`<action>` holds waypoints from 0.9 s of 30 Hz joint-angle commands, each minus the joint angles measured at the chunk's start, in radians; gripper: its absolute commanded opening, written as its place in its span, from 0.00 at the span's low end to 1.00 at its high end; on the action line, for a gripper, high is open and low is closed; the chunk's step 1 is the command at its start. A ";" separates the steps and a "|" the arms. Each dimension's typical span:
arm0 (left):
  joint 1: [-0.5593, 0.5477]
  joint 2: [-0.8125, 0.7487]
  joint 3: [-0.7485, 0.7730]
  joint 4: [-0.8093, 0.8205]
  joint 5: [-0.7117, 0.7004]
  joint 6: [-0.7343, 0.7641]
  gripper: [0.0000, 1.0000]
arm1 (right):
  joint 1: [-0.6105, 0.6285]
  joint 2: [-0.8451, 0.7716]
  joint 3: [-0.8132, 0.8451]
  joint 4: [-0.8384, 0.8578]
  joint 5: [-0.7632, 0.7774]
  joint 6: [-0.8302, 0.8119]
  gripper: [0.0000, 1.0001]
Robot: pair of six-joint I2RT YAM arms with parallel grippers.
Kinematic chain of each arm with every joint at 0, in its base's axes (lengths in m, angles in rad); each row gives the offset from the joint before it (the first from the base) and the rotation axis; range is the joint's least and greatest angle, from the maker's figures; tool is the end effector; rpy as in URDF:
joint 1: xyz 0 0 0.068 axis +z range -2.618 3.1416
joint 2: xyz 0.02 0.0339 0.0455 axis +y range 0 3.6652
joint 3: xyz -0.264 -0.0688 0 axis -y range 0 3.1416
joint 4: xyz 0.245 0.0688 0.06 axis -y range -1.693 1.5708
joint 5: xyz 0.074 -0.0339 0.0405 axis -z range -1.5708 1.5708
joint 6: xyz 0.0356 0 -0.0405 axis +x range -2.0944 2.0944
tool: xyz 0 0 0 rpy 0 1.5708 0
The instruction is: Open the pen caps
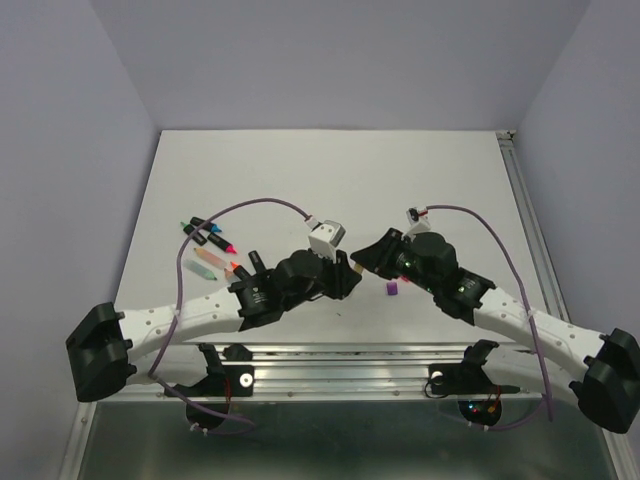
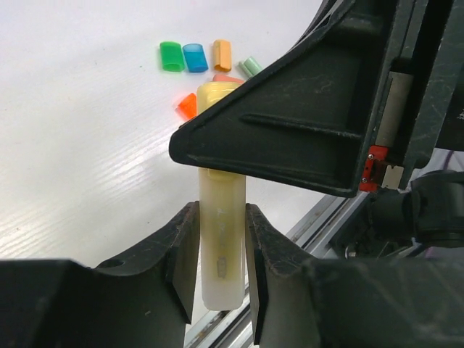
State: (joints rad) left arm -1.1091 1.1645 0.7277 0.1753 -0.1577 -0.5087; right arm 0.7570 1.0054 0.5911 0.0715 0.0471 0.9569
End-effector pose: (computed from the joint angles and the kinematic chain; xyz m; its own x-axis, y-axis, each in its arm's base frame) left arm 0.1246 -0.2379 0.2785 -0.4983 -0.0783 -0.8635 0.6571 0.6156 -0.4350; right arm 0.1685 0.1569 0.2559 -0.6751 0.4854 -0.5555 -0.1769 0.6245 0.7607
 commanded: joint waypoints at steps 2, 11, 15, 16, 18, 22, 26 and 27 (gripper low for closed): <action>-0.015 -0.138 -0.092 0.067 0.027 -0.057 0.00 | -0.012 -0.030 -0.001 -0.016 0.128 -0.035 0.03; -0.078 -0.184 -0.229 0.027 0.029 -0.161 0.00 | -0.013 0.015 0.151 -0.082 0.373 -0.096 0.02; -0.113 -0.200 -0.280 0.012 0.033 -0.203 0.00 | -0.074 0.064 0.214 -0.104 0.392 -0.125 0.02; -0.118 -0.201 -0.287 0.013 0.041 -0.215 0.00 | -0.090 0.071 0.222 -0.101 0.373 -0.127 0.02; -0.136 -0.201 -0.309 0.013 0.055 -0.246 0.00 | -0.143 0.099 0.237 -0.090 0.350 -0.130 0.02; -0.195 -0.200 -0.329 0.006 0.023 -0.300 0.00 | -0.234 0.156 0.274 -0.044 0.223 -0.150 0.01; -0.196 -0.223 -0.304 -0.011 -0.041 -0.304 0.00 | -0.242 0.202 0.293 -0.104 0.171 -0.184 0.03; -0.196 -0.223 -0.278 -0.045 -0.072 -0.315 0.00 | -0.242 0.203 0.274 -0.098 0.136 -0.202 0.04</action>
State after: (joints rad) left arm -1.3018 0.9756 0.4004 0.1577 -0.1364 -0.7872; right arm 0.5159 1.2026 0.8272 -0.0345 0.2600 0.8139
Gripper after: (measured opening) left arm 0.374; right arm 0.294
